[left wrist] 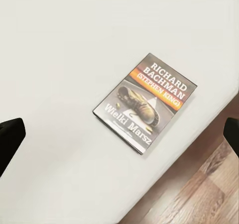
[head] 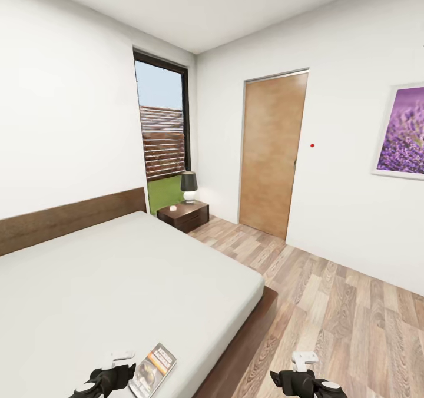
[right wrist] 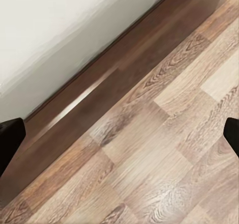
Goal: In the bedroom, move the book from the bed onto either nightstand, and place the two sandals side by side next to the bed.
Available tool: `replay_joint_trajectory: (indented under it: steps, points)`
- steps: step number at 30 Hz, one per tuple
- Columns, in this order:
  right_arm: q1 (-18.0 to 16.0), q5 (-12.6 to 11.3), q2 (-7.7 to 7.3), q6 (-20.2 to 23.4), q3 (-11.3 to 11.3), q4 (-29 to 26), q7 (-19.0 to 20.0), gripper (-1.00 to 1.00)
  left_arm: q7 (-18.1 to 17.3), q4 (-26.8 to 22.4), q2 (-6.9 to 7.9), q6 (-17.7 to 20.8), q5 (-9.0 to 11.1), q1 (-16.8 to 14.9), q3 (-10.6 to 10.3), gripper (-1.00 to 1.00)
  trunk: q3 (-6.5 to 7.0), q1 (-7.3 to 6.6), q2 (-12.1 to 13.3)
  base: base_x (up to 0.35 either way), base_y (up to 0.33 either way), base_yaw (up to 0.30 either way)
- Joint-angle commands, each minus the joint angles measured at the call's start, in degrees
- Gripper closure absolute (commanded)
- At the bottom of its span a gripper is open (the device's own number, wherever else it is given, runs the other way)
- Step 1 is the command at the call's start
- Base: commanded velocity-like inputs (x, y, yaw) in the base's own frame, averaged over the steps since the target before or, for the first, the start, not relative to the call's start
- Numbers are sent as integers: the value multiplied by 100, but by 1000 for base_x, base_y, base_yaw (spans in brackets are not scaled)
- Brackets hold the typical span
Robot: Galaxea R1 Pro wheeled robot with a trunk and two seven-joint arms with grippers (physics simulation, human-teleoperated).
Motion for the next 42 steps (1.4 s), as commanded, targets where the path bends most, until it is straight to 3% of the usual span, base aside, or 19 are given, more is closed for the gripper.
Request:
replay_joint_trajectory:
  steps: [1, 42]
  points:
    - [-2, 38, 4, 19, -49, -9, 41, -100, -9, 5, 3, -20, 60, -3, -48, -100, -3, 3, -4, 49, 38, 0]
    - [0, 59, -49, 3, -63, -17, 32, -100, -10, 5, 3, -20, 60, -3, -48, -100, -3, 3, -4, 7, 5, 0]
